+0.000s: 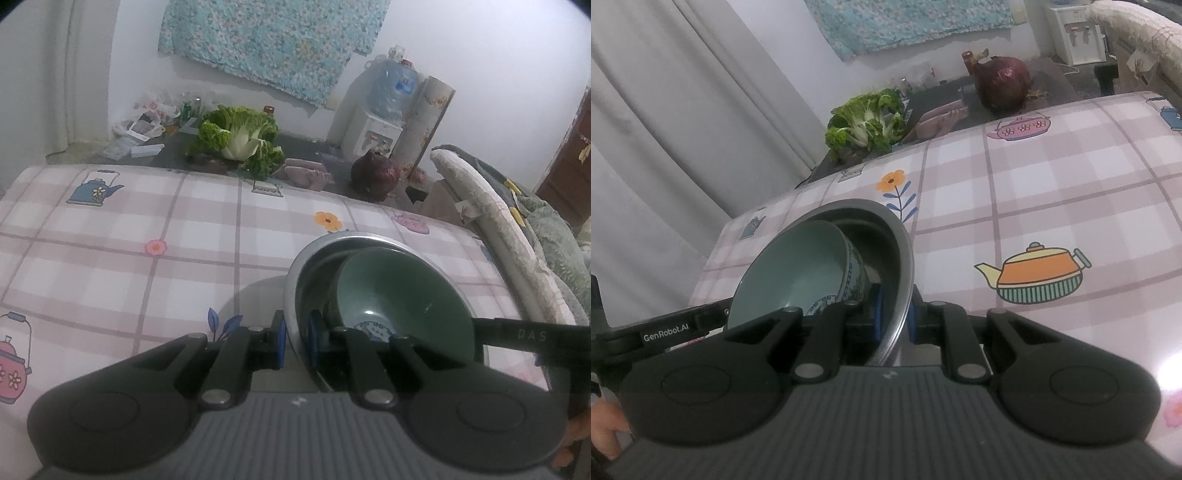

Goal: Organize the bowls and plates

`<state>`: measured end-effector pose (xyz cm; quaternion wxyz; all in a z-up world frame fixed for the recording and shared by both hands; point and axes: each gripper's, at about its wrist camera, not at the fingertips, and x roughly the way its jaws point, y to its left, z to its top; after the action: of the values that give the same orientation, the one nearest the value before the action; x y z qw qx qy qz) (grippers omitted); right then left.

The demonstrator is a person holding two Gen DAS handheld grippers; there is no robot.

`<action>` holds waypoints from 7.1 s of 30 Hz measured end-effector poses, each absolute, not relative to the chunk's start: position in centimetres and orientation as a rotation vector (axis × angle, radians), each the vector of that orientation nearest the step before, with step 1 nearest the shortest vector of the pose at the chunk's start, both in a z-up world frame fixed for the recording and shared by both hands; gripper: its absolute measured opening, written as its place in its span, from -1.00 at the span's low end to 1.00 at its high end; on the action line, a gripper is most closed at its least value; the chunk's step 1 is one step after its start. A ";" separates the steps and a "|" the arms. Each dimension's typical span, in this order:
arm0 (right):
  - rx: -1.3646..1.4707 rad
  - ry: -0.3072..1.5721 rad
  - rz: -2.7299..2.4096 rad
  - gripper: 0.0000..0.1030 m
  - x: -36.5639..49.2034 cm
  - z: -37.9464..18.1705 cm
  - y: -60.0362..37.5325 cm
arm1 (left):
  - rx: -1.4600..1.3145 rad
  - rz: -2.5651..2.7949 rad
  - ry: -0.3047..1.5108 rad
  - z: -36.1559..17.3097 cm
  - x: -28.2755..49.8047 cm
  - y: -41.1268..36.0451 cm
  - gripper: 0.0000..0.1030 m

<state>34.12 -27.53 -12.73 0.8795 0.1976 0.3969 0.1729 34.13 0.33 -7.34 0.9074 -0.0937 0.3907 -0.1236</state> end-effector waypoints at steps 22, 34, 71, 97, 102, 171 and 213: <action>0.413 0.792 0.370 -0.74 32.1 -10.0 -27.6 | -0.196 -0.253 0.761 -4.3 31.9 0.3 -0.77; 0.428 0.781 0.372 -0.74 29.5 -8.5 -27.6 | -0.208 -0.255 0.740 -2.5 29.4 0.3 -0.77; 0.464 0.848 0.315 -0.73 16.2 -9.8 -28.3 | -0.202 -0.295 0.813 -4.1 18.4 -0.5 -0.76; 0.327 0.808 0.254 -0.59 12.5 -10.7 -27.2 | -0.143 -0.265 0.798 -4.8 14.1 0.6 -0.10; 0.312 0.752 0.207 0.04 10.9 -9.5 -28.0 | -0.136 -0.272 0.759 -3.6 12.5 0.8 0.11; 0.054 0.812 -0.025 0.97 0.5 -5.9 -22.6 | 0.115 -0.071 0.895 -1.8 5.0 -2.9 1.00; 0.096 0.856 0.001 0.97 0.7 -6.6 -22.6 | 0.095 -0.091 0.956 -2.9 5.1 -2.8 1.00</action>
<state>0.71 -22.59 -6.56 0.9087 0.0467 0.4149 0.0006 5.15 -2.83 -2.90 0.8857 0.0456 0.4599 -0.0435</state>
